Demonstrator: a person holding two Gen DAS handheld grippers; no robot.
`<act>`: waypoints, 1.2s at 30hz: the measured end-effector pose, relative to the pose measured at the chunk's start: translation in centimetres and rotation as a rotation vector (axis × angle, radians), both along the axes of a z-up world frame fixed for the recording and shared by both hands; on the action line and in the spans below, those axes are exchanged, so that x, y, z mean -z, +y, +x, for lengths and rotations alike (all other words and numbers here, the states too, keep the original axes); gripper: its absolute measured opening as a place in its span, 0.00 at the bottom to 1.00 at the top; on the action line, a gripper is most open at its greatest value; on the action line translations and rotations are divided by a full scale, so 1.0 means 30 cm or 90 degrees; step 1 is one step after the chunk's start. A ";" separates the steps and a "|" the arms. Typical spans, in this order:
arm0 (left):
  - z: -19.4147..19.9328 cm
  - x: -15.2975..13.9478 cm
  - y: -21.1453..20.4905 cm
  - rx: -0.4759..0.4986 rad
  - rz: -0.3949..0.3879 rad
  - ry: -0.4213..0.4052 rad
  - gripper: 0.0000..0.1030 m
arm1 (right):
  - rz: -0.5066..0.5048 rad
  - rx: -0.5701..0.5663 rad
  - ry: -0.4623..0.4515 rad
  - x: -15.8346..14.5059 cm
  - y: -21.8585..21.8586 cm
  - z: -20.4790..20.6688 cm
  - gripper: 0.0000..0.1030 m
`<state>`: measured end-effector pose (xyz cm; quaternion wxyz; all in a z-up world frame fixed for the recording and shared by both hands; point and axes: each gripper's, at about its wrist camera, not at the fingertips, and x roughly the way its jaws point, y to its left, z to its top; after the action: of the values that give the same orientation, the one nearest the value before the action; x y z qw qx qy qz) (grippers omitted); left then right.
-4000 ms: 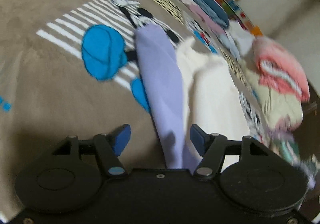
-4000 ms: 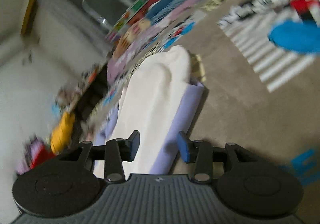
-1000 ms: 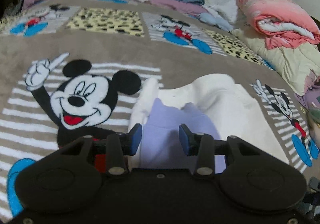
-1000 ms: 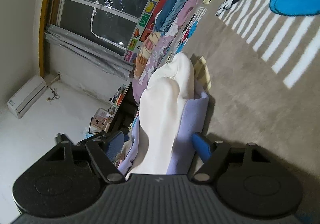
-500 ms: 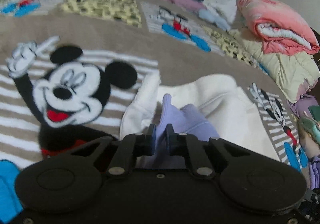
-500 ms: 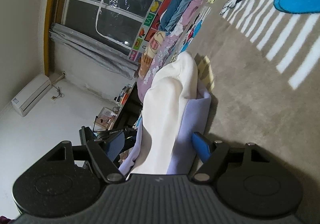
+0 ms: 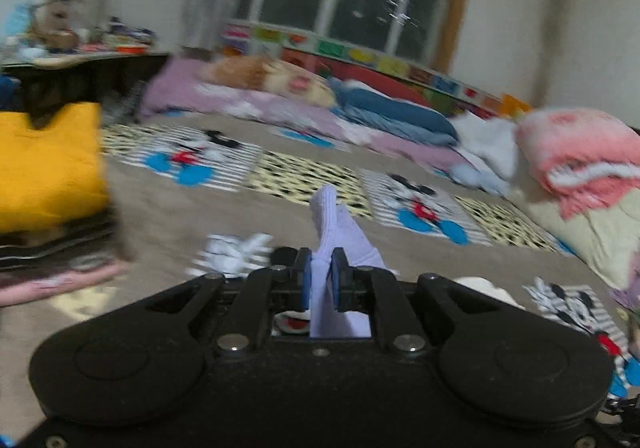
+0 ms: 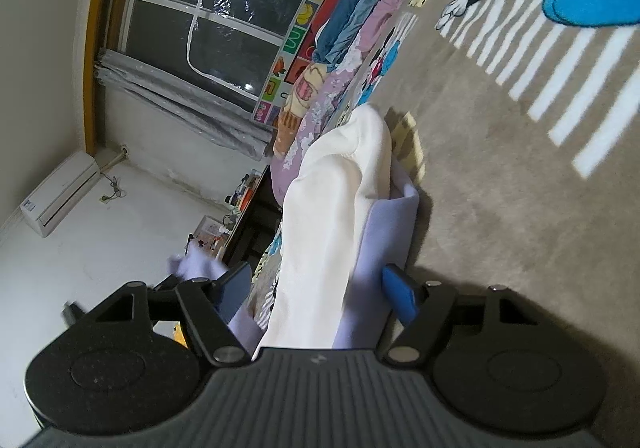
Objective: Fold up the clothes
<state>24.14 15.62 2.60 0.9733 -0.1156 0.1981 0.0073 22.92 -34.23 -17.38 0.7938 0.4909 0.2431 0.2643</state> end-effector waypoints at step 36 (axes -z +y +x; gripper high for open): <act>-0.135 0.402 0.492 -0.237 -0.045 0.121 0.06 | -0.004 -0.004 -0.004 0.001 -0.002 -0.013 0.68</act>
<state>20.09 30.38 -9.47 0.9275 -0.1832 0.2641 0.1910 22.54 -34.28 -17.42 0.7954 0.4868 0.2426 0.2675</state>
